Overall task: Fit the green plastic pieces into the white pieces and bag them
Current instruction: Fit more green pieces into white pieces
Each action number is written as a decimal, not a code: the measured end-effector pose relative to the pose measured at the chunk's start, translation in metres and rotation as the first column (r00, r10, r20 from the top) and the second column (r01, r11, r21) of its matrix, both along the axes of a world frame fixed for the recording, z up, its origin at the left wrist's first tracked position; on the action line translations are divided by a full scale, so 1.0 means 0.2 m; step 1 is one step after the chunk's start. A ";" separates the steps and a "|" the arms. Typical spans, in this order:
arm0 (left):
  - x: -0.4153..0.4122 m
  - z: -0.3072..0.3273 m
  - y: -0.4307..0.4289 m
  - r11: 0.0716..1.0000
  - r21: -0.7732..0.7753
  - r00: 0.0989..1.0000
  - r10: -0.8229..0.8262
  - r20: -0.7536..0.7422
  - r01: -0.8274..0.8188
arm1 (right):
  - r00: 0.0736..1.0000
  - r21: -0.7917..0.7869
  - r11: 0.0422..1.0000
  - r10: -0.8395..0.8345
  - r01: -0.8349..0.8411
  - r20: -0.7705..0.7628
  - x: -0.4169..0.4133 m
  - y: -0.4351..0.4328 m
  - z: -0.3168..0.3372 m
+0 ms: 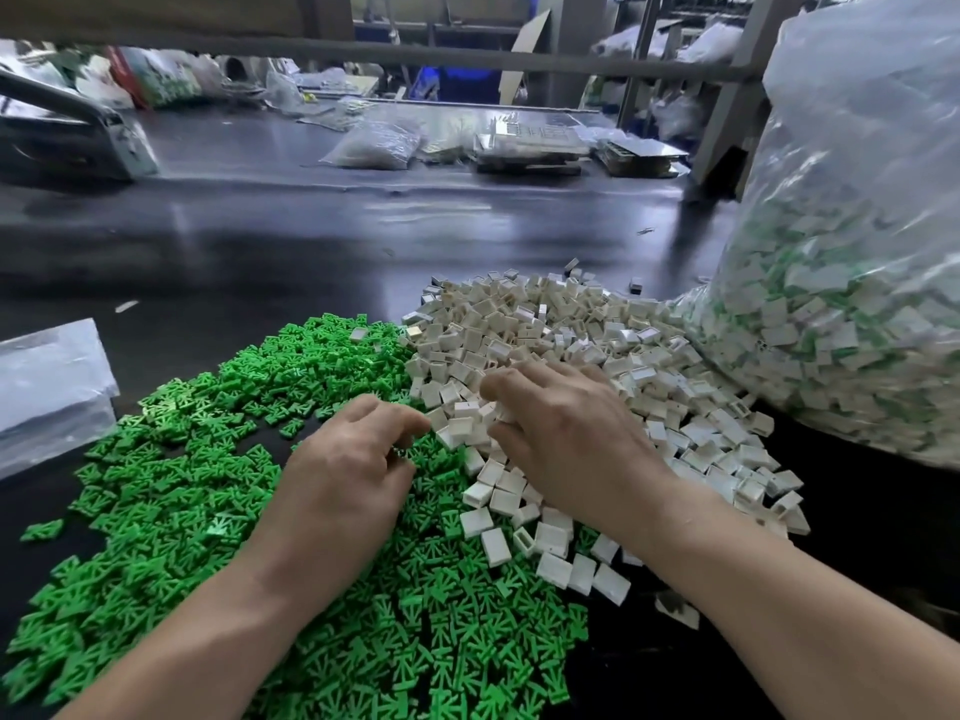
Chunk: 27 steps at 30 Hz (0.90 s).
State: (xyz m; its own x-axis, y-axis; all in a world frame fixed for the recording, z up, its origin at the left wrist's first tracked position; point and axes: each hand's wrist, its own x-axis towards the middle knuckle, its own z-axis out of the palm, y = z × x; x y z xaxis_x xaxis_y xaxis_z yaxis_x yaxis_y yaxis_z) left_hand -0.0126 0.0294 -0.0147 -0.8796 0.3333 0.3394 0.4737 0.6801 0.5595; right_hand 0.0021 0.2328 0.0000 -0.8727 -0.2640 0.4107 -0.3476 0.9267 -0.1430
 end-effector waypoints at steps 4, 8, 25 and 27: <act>0.00 0.01 -0.01 0.942 0.318 0.978 0.043 0.206 -0.108 | 0.999 -0.131 0.991 -0.024 0.021 -0.028 0.01 0.00 0.03; -0.02 0.03 0.00 0.639 0.697 0.817 -0.182 0.548 -0.325 | 0.996 -0.268 0.963 -0.041 0.019 -0.076 0.04 -0.03 0.03; 0.02 0.08 0.01 0.413 0.806 0.651 -0.479 0.589 -0.424 | 0.942 -0.686 0.694 0.035 0.219 0.335 0.06 -0.03 0.06; 0.02 0.07 0.02 0.398 0.820 0.679 -0.467 0.567 -0.411 | 0.922 -0.696 0.677 0.067 0.240 0.382 0.06 -0.03 0.07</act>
State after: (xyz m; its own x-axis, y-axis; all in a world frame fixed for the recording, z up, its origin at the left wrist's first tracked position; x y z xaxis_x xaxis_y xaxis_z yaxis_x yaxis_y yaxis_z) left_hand -0.0087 0.0341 0.0001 -0.9408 0.2749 -0.1984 -0.2982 -0.3926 0.8700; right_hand 0.0133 0.2272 0.0132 -0.9930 0.0639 0.0996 -0.0546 0.4993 -0.8647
